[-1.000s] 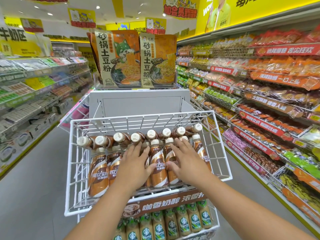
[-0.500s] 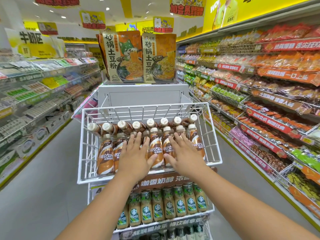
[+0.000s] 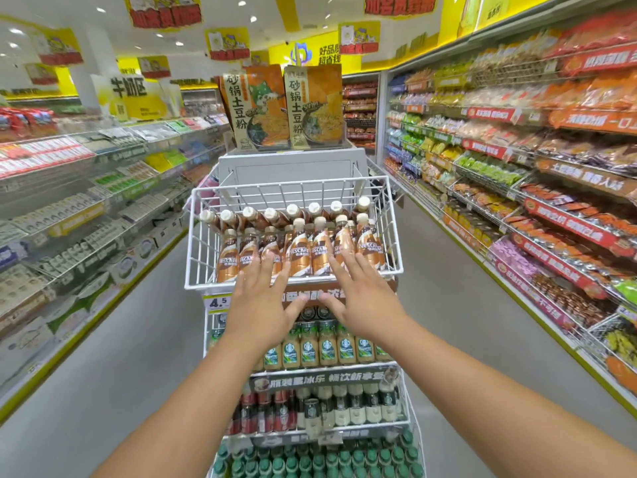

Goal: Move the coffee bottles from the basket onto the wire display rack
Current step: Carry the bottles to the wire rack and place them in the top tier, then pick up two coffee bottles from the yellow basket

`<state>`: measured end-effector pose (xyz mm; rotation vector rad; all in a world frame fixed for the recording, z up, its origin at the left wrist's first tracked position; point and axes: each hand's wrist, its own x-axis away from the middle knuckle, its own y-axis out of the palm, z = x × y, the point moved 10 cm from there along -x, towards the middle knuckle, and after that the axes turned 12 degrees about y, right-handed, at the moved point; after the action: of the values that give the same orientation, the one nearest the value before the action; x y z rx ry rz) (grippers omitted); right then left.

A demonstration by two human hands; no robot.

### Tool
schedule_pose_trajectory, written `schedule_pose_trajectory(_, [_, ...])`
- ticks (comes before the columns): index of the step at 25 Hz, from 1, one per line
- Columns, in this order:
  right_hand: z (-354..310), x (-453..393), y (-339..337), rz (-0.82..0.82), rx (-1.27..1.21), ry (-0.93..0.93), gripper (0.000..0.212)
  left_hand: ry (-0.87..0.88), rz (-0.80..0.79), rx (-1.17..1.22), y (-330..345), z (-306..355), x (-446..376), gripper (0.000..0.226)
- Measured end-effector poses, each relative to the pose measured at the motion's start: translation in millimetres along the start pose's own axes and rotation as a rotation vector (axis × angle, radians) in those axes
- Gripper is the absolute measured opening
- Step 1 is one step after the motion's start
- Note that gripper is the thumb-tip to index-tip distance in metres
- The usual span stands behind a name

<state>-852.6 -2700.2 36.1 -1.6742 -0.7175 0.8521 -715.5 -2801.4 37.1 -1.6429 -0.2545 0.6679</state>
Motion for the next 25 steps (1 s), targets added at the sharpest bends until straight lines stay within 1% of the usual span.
schedule_pose_trajectory(6, [-1,95,-17,0.019,-0.017,0.049,0.078,0.06,0.043,0.049,-34,36,79,0.078])
schedule_pose_trajectory(11, [-12,190,-20,0.024,-0.037,0.085,0.076,0.103,0.024,0.073,-40,61,151,0.078])
schedule_pose_trajectory(14, [-3,247,-19,-0.004,-0.033,0.136,0.075,0.148,0.012,0.121,-39,93,187,0.077])
schedule_pose_trajectory(19, [65,329,-35,0.011,0.002,0.262,0.075,0.293,0.028,0.179,-44,182,218,0.076])
schedule_pose_trajectory(22, [124,378,-49,0.048,0.031,0.339,0.076,0.387,0.029,0.225,-45,256,228,0.075])
schedule_pose_trajectory(25, [193,434,-62,0.07,0.043,0.431,0.077,0.491,0.034,0.243,-45,348,240,0.075])
